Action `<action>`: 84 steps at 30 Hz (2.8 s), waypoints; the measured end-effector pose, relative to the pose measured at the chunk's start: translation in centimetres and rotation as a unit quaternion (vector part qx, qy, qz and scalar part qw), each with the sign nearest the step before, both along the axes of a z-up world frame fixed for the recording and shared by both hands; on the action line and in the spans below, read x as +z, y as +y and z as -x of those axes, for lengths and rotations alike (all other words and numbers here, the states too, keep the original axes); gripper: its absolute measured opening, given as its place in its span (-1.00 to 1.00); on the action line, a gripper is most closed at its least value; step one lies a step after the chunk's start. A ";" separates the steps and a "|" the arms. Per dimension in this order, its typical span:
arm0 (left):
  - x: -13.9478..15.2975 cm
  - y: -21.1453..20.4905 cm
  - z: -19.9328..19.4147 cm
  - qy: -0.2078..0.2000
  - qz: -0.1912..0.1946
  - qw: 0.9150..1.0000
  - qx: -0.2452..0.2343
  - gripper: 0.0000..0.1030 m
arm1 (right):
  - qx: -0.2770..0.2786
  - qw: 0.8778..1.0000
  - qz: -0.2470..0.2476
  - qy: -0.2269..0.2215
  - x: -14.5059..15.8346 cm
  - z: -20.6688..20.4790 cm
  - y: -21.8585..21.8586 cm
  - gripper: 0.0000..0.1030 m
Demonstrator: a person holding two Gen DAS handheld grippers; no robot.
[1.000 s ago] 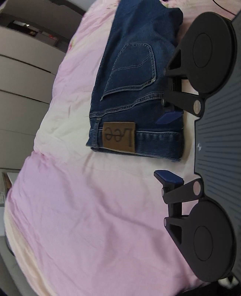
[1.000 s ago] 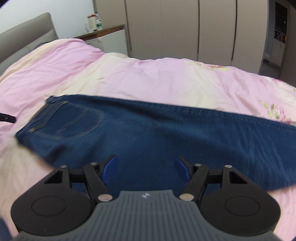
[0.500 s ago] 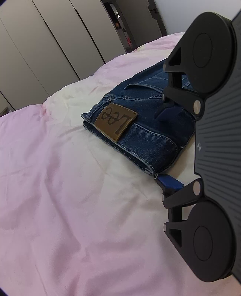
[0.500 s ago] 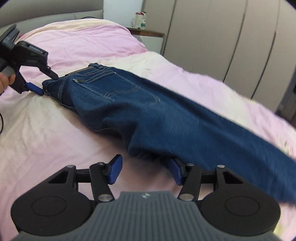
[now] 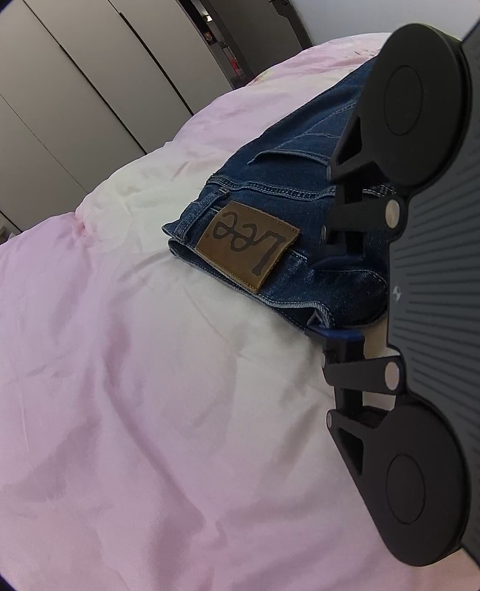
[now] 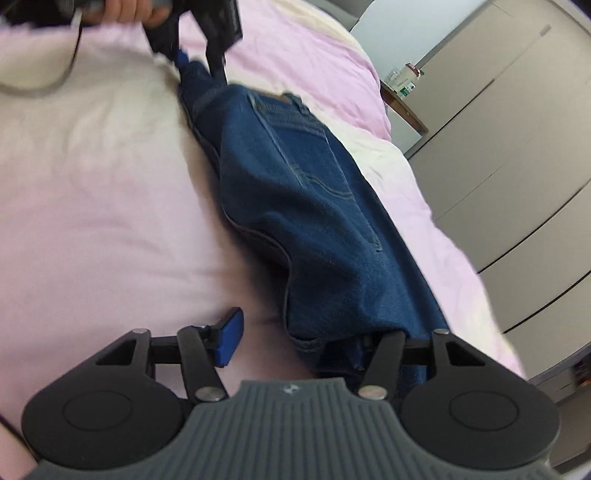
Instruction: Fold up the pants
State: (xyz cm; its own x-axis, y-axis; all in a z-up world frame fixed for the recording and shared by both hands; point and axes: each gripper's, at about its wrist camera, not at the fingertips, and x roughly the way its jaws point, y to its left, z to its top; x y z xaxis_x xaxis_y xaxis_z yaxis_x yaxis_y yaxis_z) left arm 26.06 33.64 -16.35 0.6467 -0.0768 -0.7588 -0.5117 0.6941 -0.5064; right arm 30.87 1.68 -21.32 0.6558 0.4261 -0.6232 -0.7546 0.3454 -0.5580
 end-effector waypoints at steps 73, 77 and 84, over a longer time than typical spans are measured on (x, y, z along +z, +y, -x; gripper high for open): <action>-0.1 -8.5 -3.0 0.136 -0.065 0.988 0.039 0.14 | -0.665 0.617 -0.404 0.118 3.3 -24.2 -58.2 -0.28; -0.2 -8.9 -3.2 0.142 -0.079 0.986 0.040 0.14 | -0.683 0.603 -0.394 0.123 1.4 -27.5 -59.6 -0.82; -0.2 -8.9 -2.9 0.146 -0.095 0.984 0.043 0.14 | -0.594 0.679 -0.417 0.107 5.1 -31.7 -58.0 -0.92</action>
